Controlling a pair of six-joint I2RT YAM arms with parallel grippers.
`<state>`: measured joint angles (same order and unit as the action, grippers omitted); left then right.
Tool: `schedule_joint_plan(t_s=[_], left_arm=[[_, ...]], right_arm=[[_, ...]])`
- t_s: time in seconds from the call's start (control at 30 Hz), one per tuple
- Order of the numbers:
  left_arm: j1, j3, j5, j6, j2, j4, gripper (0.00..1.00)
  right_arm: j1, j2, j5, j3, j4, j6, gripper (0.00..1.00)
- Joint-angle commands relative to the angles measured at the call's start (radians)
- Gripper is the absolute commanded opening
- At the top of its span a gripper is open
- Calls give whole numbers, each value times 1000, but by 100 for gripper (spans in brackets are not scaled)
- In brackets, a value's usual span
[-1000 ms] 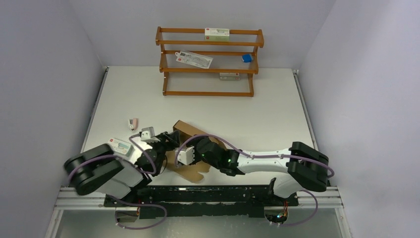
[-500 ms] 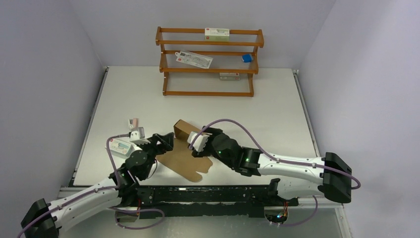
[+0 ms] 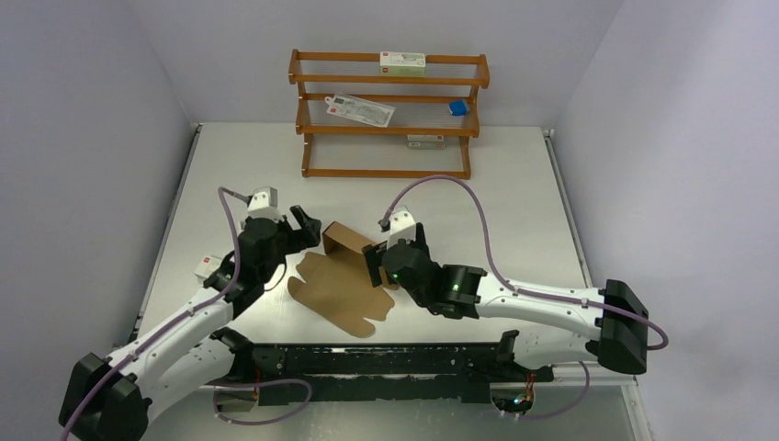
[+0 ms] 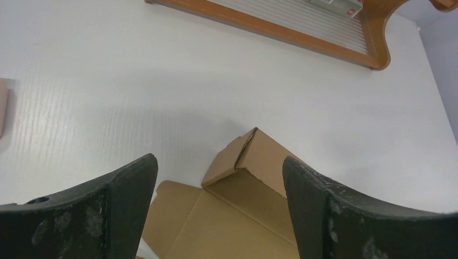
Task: Fold the paper box
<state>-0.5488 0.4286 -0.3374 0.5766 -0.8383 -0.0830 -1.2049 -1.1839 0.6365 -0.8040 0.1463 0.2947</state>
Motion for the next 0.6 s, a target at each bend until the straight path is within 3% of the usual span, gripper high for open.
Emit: schedule_joint_plan(t_s=[0.0,0.23,0.57], left_arm=[[75,82,193,-25,-88,-2,87],[150,150,334,-21,-255,-46,77],[170,169,437,-24,-385,-105,67]], right_arm=[[7,-52,72,-59,219,407,83],[19,-99,60,-67,272,621,70],[65,-76,26,22,136,689,54]])
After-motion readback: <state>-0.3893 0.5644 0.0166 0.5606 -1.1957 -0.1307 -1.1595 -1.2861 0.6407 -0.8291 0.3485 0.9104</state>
